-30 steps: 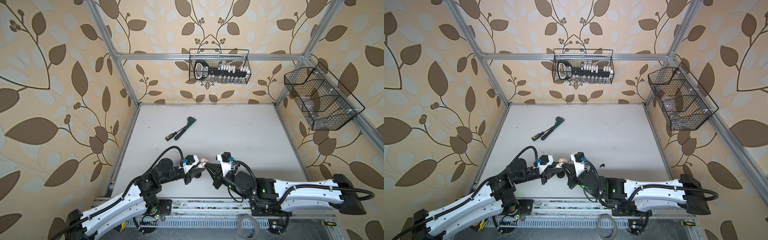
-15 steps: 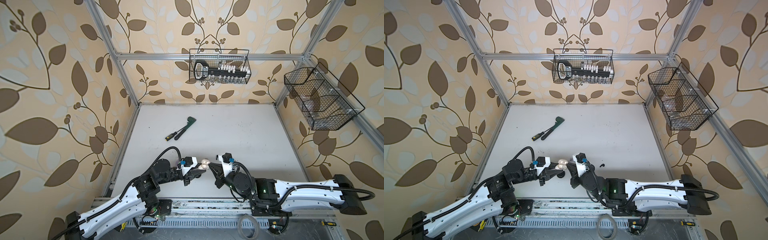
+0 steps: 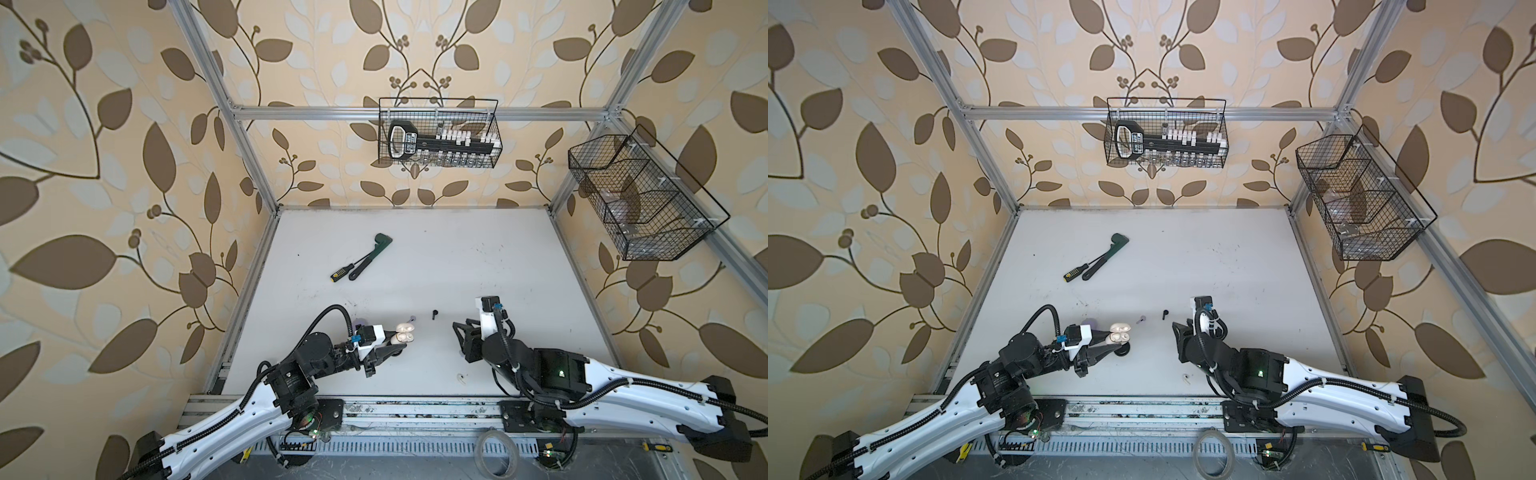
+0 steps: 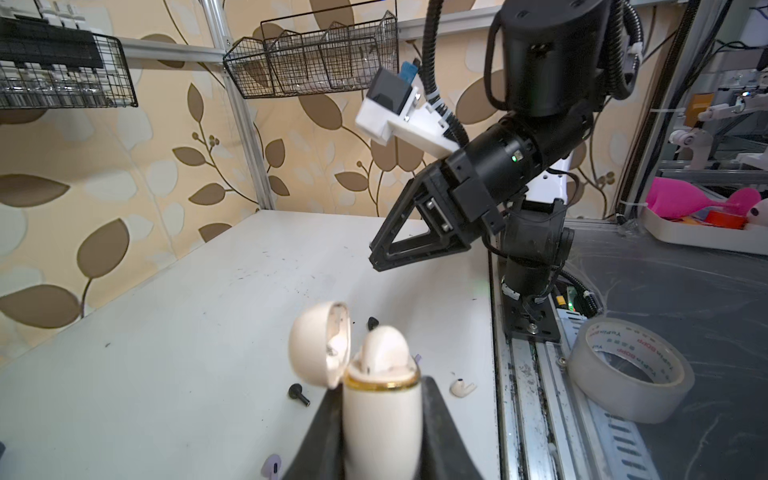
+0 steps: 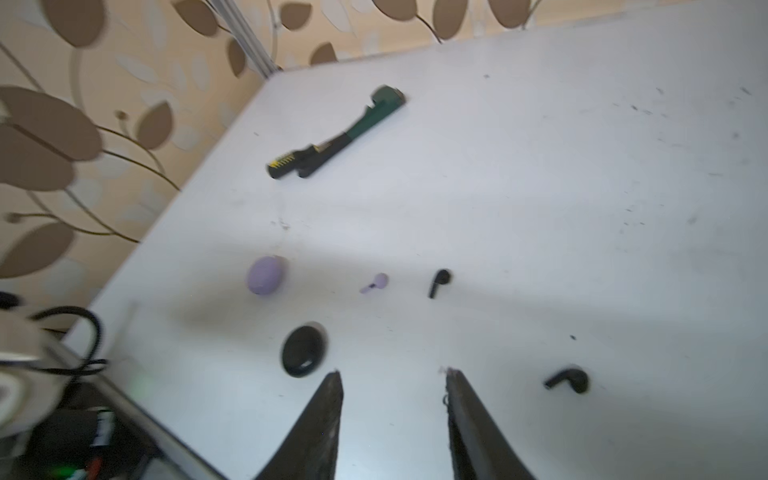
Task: Insert the wireless bluetooth earbuds into the charging case
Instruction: 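Lower the open right gripper over the second cream earbud on the table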
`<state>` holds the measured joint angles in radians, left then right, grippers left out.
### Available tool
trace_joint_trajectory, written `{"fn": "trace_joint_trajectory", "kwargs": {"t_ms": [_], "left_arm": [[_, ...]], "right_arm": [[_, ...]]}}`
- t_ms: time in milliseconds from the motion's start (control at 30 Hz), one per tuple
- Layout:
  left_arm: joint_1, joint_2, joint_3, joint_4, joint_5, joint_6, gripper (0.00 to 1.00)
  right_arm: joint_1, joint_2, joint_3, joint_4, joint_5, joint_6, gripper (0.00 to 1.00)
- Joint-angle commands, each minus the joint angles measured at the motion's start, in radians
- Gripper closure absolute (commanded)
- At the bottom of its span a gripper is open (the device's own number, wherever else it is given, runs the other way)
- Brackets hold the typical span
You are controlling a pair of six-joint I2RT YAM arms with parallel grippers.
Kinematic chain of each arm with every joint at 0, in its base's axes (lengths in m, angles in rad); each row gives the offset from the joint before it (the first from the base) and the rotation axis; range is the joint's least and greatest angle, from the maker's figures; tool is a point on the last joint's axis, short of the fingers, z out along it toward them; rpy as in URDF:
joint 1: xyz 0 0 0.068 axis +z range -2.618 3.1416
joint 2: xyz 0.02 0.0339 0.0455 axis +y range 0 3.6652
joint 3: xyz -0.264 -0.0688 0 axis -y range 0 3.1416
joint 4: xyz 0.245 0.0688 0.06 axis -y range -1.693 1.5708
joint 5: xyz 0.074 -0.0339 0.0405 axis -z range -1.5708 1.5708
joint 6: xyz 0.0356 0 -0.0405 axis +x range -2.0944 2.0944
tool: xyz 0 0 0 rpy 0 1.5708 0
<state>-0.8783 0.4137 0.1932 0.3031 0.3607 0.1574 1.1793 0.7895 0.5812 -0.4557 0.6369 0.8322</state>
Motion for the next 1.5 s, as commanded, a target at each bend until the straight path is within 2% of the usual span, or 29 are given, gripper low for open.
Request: {"fn": "trace_joint_trajectory", "kwargs": {"t_ms": [0,233,467,633,700,800,933,1167,1267,1467], "left_arm": [[-0.008,-0.037,0.018,0.071,-0.028,0.007,1.0],[-0.008,-0.071,0.012,0.034,-0.041,-0.007,1.0],[-0.008,-0.096,0.011,0.014,-0.034,-0.009,1.0],[-0.008,-0.089,0.019,0.004,-0.017,-0.008,1.0],[-0.008,-0.088,0.02,0.001,-0.016,-0.007,1.0],[-0.008,-0.088,0.02,-0.001,-0.012,-0.005,1.0],[-0.008,-0.085,0.02,-0.001,-0.018,-0.002,1.0],[-0.008,-0.057,0.031,-0.004,-0.01,0.001,1.0],[-0.008,-0.056,0.035,-0.01,-0.004,0.0,1.0],[-0.008,-0.069,0.035,-0.018,-0.003,-0.002,1.0]], "right_arm": [[-0.075,0.046,-0.021,-0.18,-0.102,0.086,0.49],[-0.18,0.062,-0.077,-0.181,-0.199,0.073,0.38],[-0.284,0.081,-0.152,-0.124,-0.322,0.037,0.38],[-0.32,0.161,-0.147,-0.058,-0.407,-0.008,0.42],[-0.304,0.183,-0.137,-0.038,-0.439,-0.025,0.43],[-0.24,0.201,-0.112,-0.068,-0.394,-0.006,0.43],[-0.129,0.204,-0.106,-0.123,-0.351,0.062,0.46],[0.08,0.246,-0.103,-0.117,-0.361,0.152,0.48],[0.117,0.298,-0.1,-0.102,-0.372,0.167,0.52],[0.121,0.384,-0.102,-0.103,-0.359,0.185,0.67]]}}
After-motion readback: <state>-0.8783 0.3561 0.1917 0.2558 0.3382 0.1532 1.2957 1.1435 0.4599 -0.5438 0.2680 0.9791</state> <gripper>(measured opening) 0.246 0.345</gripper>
